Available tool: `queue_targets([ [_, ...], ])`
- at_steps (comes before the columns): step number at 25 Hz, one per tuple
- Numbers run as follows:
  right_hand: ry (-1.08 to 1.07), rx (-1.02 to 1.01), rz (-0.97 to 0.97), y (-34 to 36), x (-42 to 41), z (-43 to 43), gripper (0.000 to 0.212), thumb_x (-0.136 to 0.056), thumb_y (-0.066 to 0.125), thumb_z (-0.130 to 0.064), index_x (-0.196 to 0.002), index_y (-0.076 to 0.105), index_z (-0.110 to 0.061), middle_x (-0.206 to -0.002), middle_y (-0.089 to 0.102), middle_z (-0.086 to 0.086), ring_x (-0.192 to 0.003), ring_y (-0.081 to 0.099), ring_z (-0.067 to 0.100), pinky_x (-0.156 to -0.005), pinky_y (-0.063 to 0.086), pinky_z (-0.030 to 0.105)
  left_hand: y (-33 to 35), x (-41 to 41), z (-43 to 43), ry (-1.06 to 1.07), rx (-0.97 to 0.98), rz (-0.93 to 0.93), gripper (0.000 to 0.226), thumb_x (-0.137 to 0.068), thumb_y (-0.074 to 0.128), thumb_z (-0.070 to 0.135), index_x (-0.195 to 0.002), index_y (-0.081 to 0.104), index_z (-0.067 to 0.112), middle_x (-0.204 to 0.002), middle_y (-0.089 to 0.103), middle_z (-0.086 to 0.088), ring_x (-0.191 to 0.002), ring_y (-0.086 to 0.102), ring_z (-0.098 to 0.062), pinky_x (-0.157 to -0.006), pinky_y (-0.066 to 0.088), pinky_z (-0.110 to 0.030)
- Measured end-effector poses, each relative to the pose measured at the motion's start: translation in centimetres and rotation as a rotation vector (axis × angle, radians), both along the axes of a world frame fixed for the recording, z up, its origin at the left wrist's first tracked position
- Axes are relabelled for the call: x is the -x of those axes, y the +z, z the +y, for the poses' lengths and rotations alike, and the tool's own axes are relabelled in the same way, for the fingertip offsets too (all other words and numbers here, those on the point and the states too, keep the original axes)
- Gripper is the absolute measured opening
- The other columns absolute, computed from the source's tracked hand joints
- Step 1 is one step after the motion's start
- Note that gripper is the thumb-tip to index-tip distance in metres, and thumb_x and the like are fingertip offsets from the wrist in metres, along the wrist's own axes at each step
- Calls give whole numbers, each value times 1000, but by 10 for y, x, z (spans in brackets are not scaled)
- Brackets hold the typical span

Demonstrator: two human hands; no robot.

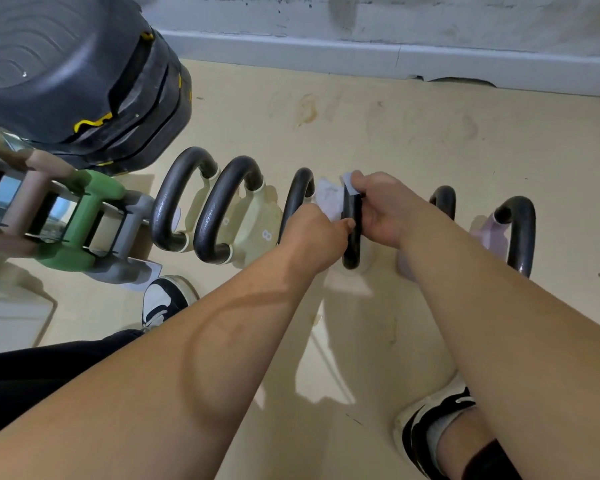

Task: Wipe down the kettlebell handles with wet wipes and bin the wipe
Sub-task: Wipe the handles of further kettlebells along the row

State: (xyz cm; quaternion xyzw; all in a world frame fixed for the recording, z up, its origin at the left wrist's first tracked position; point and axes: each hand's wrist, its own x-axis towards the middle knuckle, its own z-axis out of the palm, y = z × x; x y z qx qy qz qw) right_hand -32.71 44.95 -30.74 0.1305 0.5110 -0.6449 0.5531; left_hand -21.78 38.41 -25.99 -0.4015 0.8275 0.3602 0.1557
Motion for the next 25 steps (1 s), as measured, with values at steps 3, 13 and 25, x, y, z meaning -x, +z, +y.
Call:
queue_targets([
  [3,158,-93,130,-9,3,22,35,-106,46,-27,-116,62,3,-111,73,19,-85,75,29,-69,61,37,-2,-1,-1,34,1,-2,33,-100,59,41,-97,52,9,-72,50,1,-73,56,-22,-55,41,-27],
  [13,273,-607,880,12,4,5,32,-95,54,-18,-65,44,-12,-63,44,6,-55,47,20,-46,36,28,-14,-39,27,51,-54,163,15,-99,58,17,-102,54,31,-79,45,16,-93,60,-23,-93,55,-42],
  [25,528,-596,976,-27,-23,17,27,-93,60,-18,-66,59,-25,-74,61,-2,-83,63,24,-78,51,33,-38,-67,27,118,-248,127,46,-100,58,26,-145,51,19,-136,58,4,-112,64,-13,-91,52,-28],
])
